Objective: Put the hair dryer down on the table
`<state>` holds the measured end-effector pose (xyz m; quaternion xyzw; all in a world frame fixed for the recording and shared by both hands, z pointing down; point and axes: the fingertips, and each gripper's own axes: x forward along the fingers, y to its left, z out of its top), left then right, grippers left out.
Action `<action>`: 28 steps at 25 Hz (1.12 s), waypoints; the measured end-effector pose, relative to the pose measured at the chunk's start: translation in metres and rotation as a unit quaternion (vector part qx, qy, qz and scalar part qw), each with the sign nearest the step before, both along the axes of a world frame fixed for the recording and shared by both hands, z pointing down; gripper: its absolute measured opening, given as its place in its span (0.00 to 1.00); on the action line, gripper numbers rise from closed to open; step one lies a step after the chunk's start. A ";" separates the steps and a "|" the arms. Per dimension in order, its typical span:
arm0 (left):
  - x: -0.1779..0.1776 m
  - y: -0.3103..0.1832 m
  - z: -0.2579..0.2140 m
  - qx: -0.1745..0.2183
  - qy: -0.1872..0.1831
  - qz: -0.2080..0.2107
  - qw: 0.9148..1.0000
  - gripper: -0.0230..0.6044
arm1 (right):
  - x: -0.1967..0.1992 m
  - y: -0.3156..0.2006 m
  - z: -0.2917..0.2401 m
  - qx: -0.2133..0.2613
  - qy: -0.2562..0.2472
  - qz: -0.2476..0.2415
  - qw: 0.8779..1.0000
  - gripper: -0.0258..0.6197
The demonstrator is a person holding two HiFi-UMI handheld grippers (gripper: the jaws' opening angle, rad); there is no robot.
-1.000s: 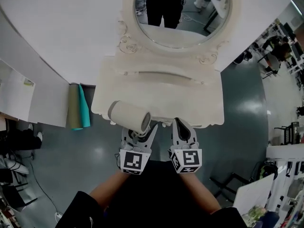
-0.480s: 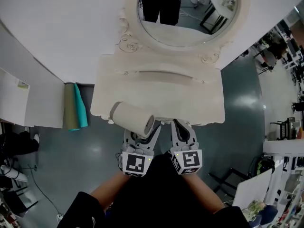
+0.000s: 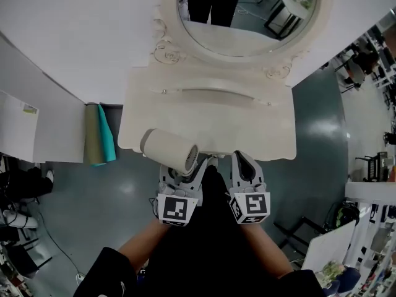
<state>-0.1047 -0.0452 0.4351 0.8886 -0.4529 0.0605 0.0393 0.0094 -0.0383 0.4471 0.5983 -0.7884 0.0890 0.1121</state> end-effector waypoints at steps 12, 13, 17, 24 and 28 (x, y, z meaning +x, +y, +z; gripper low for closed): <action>0.025 -0.044 0.016 -0.020 -0.020 -0.016 0.999 0.45 | 0.024 -0.057 0.001 0.007 -0.020 -0.014 1.000 0.07; 0.029 -0.050 0.018 -0.019 -0.021 -0.017 0.999 0.45 | 0.028 -0.063 0.003 0.007 -0.019 -0.015 1.000 0.07; 0.045 -0.070 0.040 -0.028 -0.033 -0.020 0.999 0.45 | 0.039 -0.084 0.014 0.001 -0.014 -0.024 1.000 0.07; 0.066 -0.095 0.079 -0.076 -0.049 -0.027 0.996 0.45 | 0.055 -0.110 0.026 -0.008 -0.030 -0.038 0.999 0.07; 0.071 -0.117 0.098 -0.098 -0.061 -0.047 0.992 0.45 | 0.069 -0.134 0.035 -0.005 -0.036 -0.042 0.998 0.07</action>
